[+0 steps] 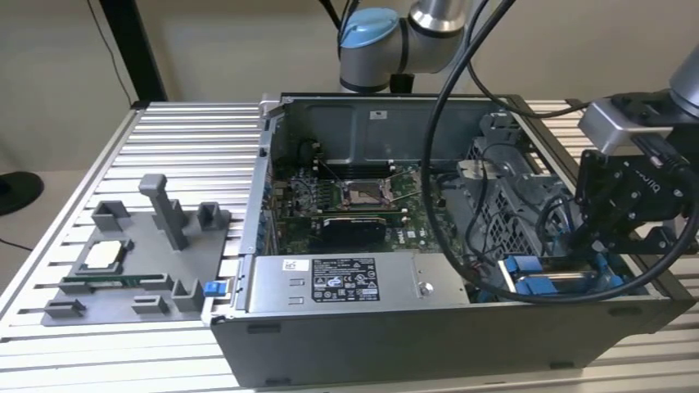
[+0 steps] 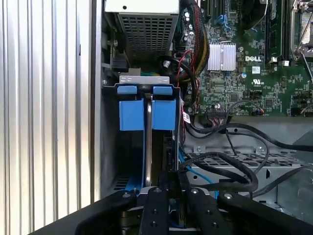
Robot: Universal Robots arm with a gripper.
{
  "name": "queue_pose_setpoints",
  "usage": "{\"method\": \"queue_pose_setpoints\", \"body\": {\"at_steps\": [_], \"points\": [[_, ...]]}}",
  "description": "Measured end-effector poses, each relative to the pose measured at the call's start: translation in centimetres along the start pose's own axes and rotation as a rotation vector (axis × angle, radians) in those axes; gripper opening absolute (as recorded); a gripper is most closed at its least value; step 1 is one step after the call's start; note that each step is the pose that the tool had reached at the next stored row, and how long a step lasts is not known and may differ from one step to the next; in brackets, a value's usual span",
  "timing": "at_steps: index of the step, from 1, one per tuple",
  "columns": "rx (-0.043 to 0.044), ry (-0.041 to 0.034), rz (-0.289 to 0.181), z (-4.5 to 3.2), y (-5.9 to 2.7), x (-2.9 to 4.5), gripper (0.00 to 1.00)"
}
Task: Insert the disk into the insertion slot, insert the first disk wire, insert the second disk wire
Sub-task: 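Insert the first disk wire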
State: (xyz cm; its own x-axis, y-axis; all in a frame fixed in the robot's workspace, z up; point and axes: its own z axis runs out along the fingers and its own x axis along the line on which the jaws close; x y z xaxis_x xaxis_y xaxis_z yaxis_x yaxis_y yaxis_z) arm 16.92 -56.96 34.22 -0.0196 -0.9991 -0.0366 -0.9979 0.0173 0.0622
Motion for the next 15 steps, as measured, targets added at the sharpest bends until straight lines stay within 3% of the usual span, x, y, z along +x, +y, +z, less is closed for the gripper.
{"method": "queue_pose_setpoints", "body": {"at_steps": [15], "points": [[-0.0001,-0.0015,0.0,0.64,-0.06,0.03,0.0]]}}
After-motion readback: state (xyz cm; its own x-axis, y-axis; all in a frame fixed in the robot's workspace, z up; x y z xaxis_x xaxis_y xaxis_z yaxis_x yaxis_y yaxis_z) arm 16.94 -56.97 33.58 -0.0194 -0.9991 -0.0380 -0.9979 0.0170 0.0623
